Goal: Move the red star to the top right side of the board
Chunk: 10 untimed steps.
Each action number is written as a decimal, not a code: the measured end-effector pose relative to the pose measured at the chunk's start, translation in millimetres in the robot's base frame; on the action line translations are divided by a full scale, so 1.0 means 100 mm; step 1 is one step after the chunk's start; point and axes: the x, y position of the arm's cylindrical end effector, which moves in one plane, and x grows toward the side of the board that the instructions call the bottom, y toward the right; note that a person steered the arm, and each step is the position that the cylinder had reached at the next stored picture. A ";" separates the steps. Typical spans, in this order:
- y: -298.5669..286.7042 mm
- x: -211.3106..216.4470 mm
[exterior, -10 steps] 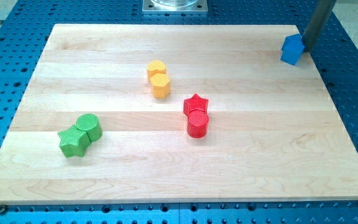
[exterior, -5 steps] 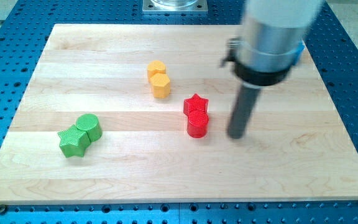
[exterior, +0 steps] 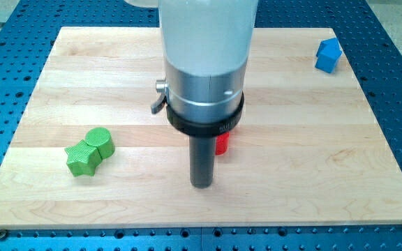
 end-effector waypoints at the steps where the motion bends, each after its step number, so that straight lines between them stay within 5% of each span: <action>1: 0.03 -0.03; 3: 0.13 -0.10; 8: 0.69 -1.72; 10: 0.57 -1.77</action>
